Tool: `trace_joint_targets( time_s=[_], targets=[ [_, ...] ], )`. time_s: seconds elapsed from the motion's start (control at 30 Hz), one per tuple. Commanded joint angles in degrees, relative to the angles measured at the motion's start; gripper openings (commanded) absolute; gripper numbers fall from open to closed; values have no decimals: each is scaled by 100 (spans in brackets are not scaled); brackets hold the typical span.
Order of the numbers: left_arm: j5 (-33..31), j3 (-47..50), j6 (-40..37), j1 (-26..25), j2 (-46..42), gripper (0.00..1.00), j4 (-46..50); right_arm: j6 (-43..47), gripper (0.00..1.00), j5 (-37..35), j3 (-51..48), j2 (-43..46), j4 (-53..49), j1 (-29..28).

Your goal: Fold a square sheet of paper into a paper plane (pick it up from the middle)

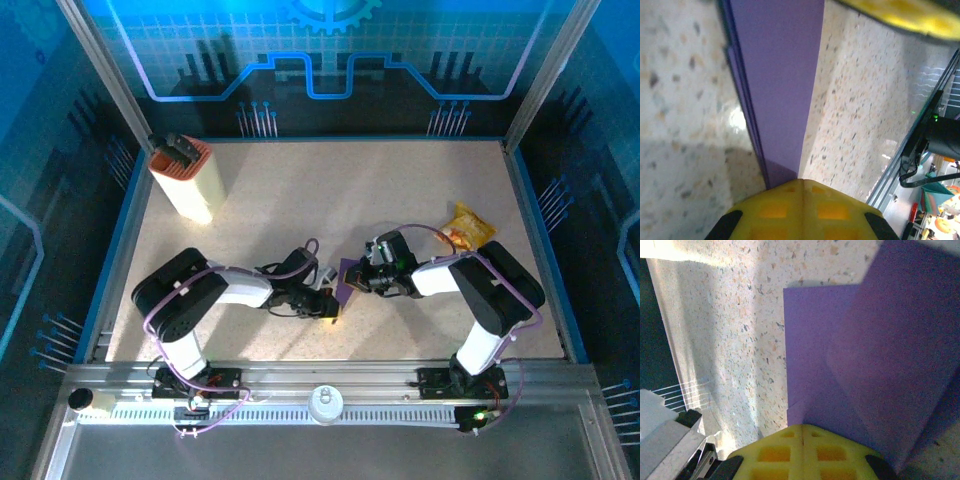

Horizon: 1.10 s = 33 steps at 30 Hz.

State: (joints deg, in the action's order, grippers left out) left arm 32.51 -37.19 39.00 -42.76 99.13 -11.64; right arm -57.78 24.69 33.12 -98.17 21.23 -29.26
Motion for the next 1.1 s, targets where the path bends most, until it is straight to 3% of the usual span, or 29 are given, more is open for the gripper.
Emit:
trace_joint_targets(
  time_s=[0.0,0.27,0.5,0.83,1.07],
  targets=[
    [78,362,-117,-212,-158,3,1098,123,7,-648,-157,-385,-805,-19],
    [230,721,-165,-348,-804,4,1214,128,7,-632,-135,-361,-827,-36],
    [-87,501,106,-170,-1809,5,993,83,7,-605,-124,-314,-793,-62],
    [-173,-885,400,155,-103,2,398,35,7,-493,-82,-347,-692,-78],
    [-531,-1369,255,198,557,2,487,-16,8,-423,-47,-368,-612,-72]
  ],
)
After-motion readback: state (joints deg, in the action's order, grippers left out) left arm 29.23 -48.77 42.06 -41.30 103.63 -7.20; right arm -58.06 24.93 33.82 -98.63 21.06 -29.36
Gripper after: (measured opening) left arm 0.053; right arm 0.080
